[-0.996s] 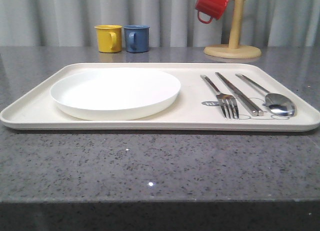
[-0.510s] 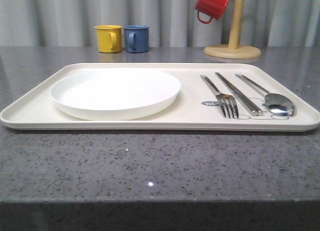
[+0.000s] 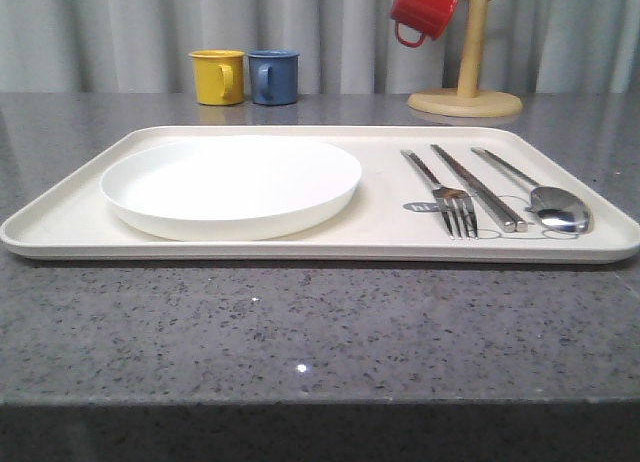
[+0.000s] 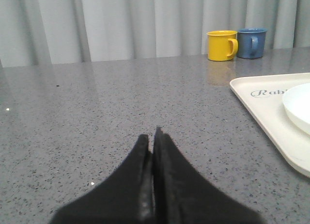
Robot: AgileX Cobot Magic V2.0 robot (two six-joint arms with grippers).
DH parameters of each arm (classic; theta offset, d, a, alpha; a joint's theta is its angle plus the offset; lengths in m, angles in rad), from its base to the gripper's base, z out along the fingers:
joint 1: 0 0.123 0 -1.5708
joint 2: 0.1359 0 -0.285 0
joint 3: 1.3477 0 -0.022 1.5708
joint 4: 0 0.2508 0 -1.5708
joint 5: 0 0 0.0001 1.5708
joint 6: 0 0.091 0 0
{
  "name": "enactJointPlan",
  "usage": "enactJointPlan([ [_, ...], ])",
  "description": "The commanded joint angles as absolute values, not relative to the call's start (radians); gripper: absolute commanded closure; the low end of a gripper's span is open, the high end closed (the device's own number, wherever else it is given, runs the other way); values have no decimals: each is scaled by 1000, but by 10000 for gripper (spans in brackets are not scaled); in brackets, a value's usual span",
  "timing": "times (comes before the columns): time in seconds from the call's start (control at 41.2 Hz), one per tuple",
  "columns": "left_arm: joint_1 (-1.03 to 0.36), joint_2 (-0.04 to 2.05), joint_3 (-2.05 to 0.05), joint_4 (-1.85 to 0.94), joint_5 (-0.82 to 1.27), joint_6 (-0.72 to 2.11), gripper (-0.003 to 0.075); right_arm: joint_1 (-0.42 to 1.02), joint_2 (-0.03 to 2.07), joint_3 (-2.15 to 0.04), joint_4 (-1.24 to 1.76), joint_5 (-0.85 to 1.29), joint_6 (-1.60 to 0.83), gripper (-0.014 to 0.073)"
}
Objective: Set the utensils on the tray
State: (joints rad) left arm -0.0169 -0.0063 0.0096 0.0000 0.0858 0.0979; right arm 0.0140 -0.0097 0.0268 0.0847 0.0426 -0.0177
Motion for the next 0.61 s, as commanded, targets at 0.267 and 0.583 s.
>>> enactJointPlan([
  [0.267, -23, -28, 5, -11, 8, 92, 738, 8, -27, 26, -25, -101, 130, 715],
  [0.583, -23, -28, 5, -11, 8, 92, 738, 8, -27, 26, -8, -64, 129, 715],
])
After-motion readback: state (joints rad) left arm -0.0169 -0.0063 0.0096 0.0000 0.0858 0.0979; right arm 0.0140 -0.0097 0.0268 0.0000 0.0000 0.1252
